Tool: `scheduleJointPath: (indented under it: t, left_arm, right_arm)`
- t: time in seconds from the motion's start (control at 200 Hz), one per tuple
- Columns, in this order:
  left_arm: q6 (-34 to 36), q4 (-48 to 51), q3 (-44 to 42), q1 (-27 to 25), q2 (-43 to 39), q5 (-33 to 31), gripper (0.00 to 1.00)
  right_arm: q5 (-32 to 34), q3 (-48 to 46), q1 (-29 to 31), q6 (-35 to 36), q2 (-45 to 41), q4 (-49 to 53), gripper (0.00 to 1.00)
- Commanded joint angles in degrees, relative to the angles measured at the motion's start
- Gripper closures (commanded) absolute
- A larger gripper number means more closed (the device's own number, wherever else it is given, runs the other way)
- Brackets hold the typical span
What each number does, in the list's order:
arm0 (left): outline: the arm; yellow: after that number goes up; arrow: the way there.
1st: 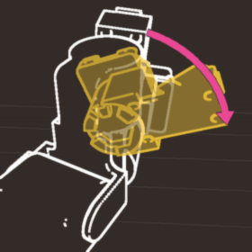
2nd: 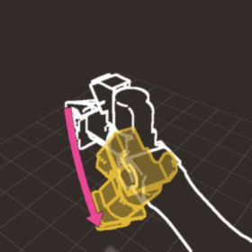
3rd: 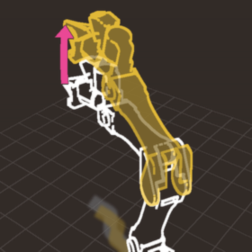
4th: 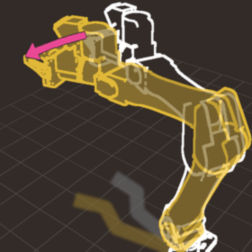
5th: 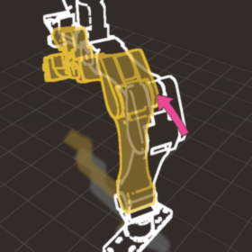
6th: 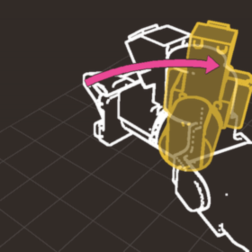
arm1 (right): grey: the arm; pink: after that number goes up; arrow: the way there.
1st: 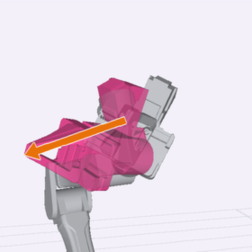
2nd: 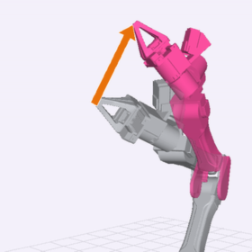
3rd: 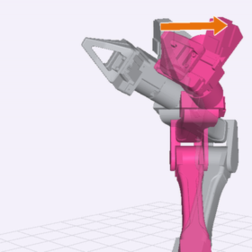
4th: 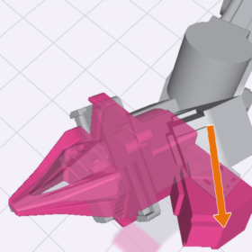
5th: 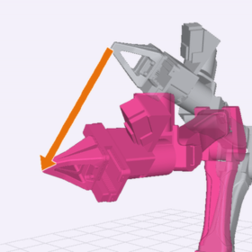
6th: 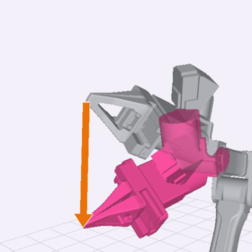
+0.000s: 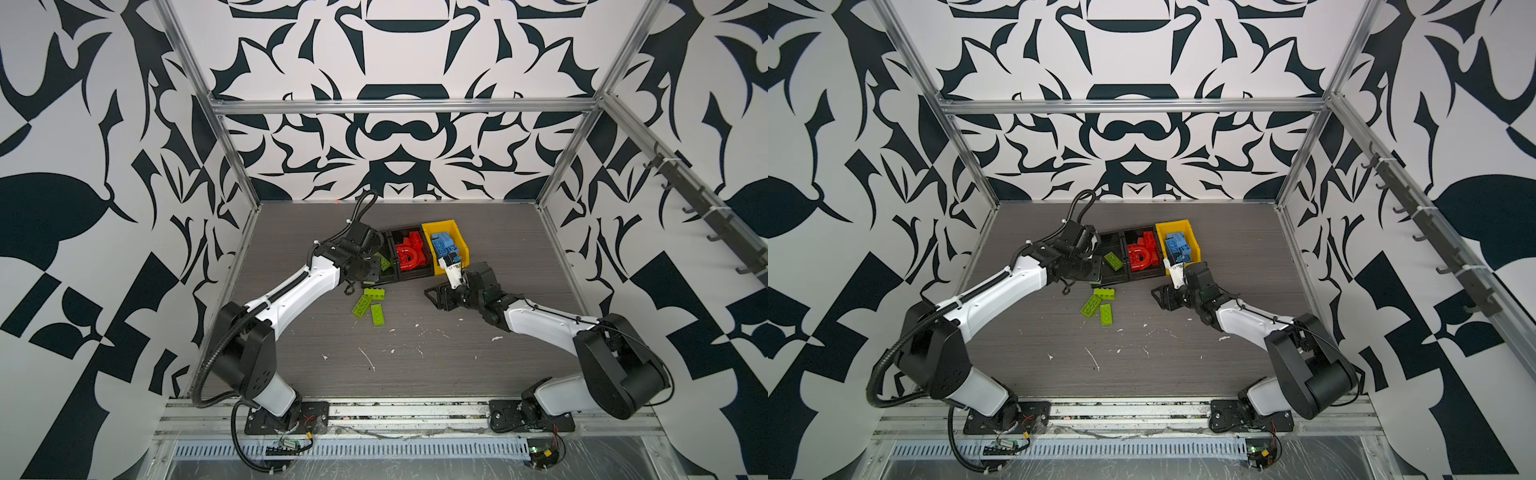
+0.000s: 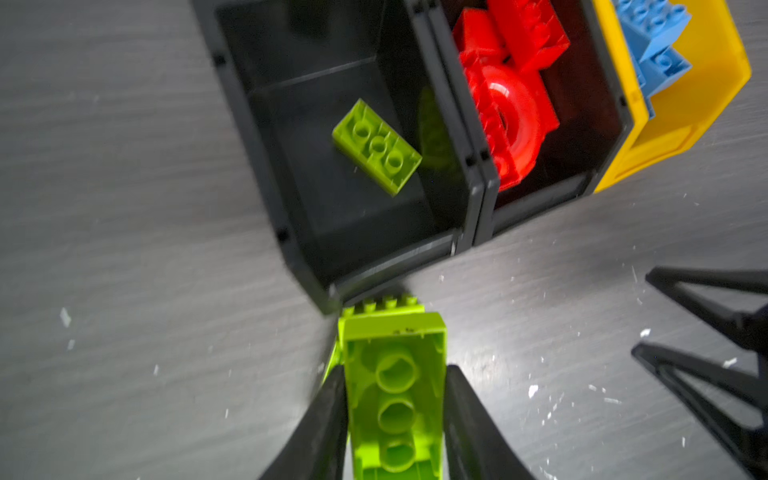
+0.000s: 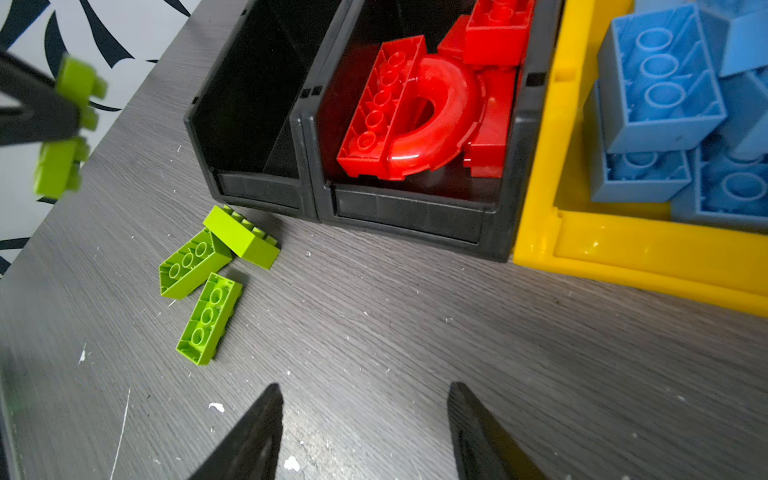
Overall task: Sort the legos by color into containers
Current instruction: 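Carry the lime-green brick into the empty black compartment and open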
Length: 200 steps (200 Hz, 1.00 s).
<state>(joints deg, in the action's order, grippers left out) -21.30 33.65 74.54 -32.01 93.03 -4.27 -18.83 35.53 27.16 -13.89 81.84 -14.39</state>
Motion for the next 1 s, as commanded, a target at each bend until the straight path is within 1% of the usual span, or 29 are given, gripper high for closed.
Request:
scheduleJointPath:
  t: [0.0, 0.125, 0.245, 0.32, 0.535, 0.63, 0.72, 0.8, 0.91, 0.995]
  left_arm:
    - [3.44, -1.17, 4.34, 2.29, 4.93, 5.01, 0.62]
    - [4.85, -1.69, 9.17, 3.39, 10.35, 5.46, 0.62]
    - [5.15, -1.52, 12.47, 5.04, 14.93, 7.81, 0.62]
    - [5.2, -2.05, 13.23, 5.93, 16.63, 8.66, 0.63]
    - [6.91, -2.63, 15.91, 6.43, 19.79, 7.6, 0.63]
    - [7.32, -1.23, 17.81, 6.57, 21.43, 7.09, 0.63]
    - [7.32, -1.24, 18.4, 6.64, 21.96, 7.09, 0.56]
    - [7.3, -1.18, 18.72, 6.74, 21.85, 7.09, 0.47]
    - [7.44, -0.79, 18.89, 6.7, 20.48, 7.35, 0.44]
    - [7.74, 0.21, 18.61, 6.7, 18.03, 7.18, 0.43]
  right_arm:
    - [0.29, 1.21, 0.26, 0.62, -1.41, -1.21, 0.35]
    - [0.02, 1.32, 0.26, 0.55, -1.04, -1.25, 0.35]
    - [-0.32, 1.47, 0.25, 0.55, -1.06, -1.26, 0.35]
    - [-0.37, 0.82, 0.26, 0.46, -2.03, -2.04, 0.36]
    - [-0.45, 0.41, 0.34, 0.45, -2.63, -2.61, 0.36]
    - [-0.77, 0.51, 0.44, 0.45, -2.54, -2.66, 0.36]
    - [-0.77, 0.51, 0.53, 0.53, -2.55, -2.59, 0.35]
    - [-0.77, 0.54, 0.48, 0.53, -2.57, -2.57, 0.35]
    - [-0.77, 0.59, 0.62, 0.53, -2.43, -2.44, 0.34]
    - [-0.92, 0.76, 0.62, 0.59, -2.34, -2.3, 0.34]
